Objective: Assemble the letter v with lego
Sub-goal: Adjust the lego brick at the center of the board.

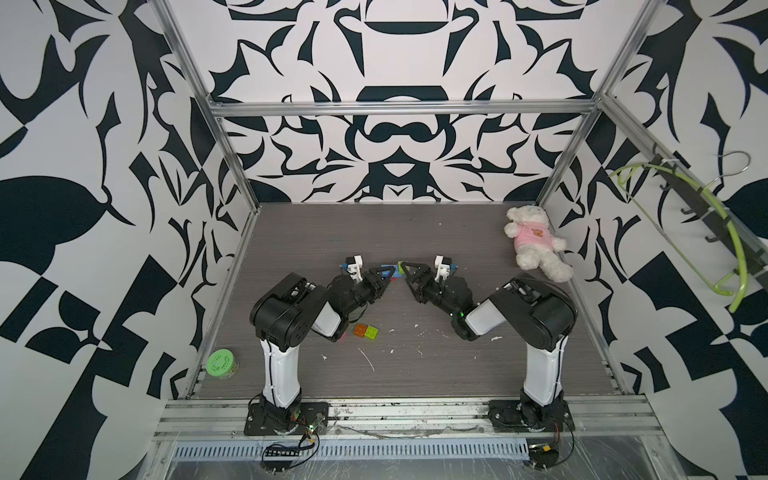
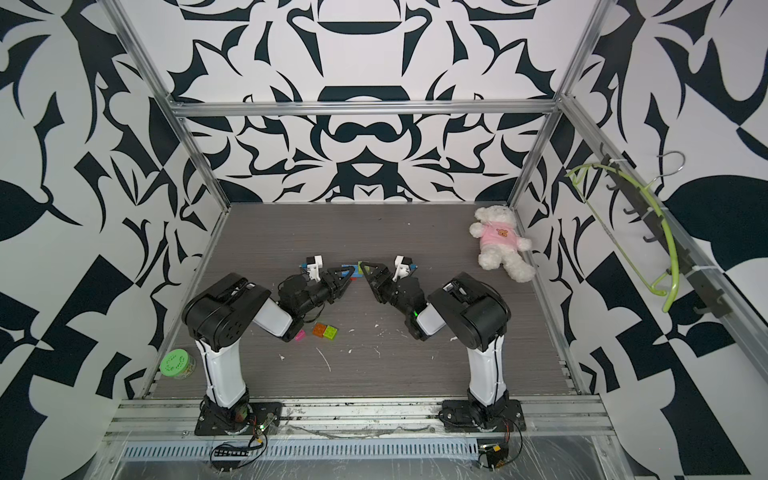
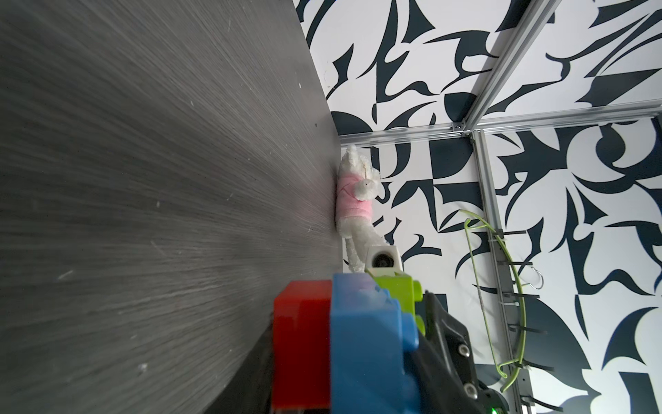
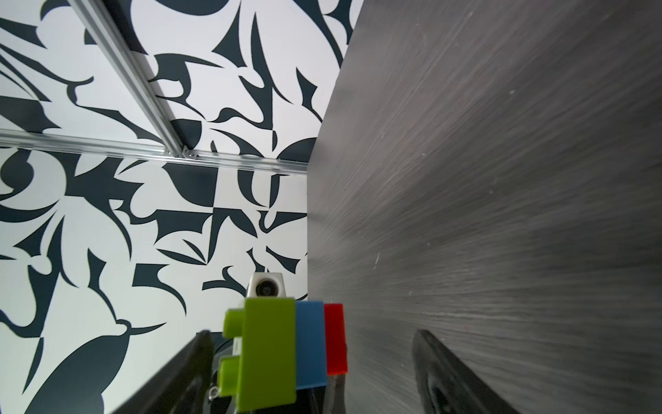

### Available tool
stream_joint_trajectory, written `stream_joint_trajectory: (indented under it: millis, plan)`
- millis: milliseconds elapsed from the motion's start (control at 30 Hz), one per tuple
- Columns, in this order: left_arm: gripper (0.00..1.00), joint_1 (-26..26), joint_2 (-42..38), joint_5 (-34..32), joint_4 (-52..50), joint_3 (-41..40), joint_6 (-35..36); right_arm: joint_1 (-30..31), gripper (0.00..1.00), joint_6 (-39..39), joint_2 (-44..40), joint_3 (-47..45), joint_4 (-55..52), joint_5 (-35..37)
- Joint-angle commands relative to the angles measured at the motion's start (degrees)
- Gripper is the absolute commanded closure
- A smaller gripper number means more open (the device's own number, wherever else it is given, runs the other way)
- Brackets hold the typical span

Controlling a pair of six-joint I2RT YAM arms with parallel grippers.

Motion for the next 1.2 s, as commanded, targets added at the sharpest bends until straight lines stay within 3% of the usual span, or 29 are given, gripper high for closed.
stream_joint_trajectory:
  millis: [0, 567, 1167]
  plan:
    - [0.73, -0.45, 0.20, 0.43, 1.66, 0.72, -0.16, 0.71, 0.17, 0.94, -0.88, 1.79, 4.01, 1.28]
    - [0.74, -0.84, 1.41, -0.18, 1.69, 0.56, -0.50, 1.46, 0.41, 0.62, -0.06, 2.57, 4.09, 2.48]
    - [0.75, -1.82, 2.14, -2.02, 1.66, 1.09, -0.84, 2.36, 0.44, 2.32, 1.48, 4.88, 4.10, 1.21]
